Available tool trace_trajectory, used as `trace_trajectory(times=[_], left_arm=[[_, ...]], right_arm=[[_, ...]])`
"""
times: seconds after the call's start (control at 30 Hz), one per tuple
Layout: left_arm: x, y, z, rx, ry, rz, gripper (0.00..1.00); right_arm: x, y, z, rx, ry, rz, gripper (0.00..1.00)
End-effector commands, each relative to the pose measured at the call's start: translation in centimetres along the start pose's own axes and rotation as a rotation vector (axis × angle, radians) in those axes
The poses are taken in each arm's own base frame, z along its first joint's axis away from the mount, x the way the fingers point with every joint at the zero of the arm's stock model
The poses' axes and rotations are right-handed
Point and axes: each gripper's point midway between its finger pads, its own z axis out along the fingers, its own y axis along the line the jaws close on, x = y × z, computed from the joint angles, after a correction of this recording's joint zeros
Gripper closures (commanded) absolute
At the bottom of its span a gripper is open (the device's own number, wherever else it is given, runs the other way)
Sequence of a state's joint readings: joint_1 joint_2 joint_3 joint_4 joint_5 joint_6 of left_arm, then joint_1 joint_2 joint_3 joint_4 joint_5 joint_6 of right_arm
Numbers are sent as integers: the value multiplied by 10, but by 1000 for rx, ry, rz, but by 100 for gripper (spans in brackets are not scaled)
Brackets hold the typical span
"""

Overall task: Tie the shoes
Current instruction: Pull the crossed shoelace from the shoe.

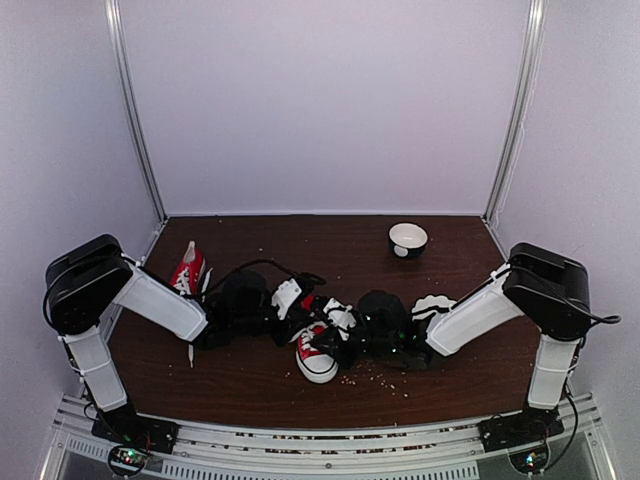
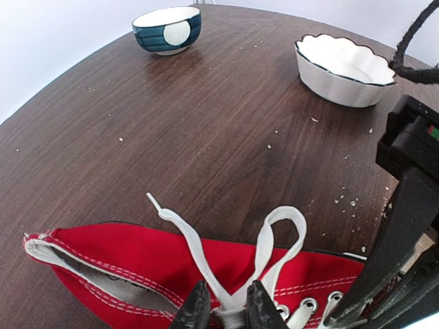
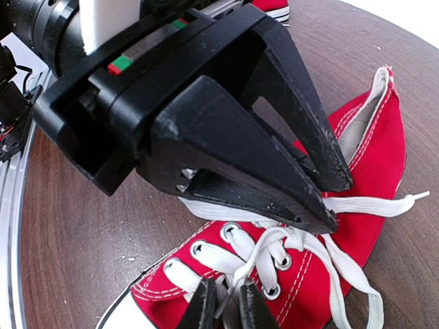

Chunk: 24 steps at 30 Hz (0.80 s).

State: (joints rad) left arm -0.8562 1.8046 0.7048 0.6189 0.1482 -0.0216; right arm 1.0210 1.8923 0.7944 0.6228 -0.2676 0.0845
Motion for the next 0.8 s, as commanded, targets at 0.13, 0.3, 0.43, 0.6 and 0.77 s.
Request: trace_trajectory(times=[0.13, 0.3, 0.43, 0.6, 0.77], left_arm=[[4, 6, 1, -7, 5, -11, 82], [4, 6, 1, -10, 5, -9, 82], [4, 6, 1, -8, 6, -9, 81], [5, 6, 1, -8, 6, -9, 81], [4, 6, 1, -9, 7, -10, 81]], right_arm=[[-17, 5, -6, -48, -50, 39, 100], [-19, 7, -9, -56, -54, 40, 99], [-20, 4, -9, -44, -54, 39, 100], [-18, 5, -7, -42, -46, 34, 87], [-24, -1, -13, 6, -101, 54, 80]])
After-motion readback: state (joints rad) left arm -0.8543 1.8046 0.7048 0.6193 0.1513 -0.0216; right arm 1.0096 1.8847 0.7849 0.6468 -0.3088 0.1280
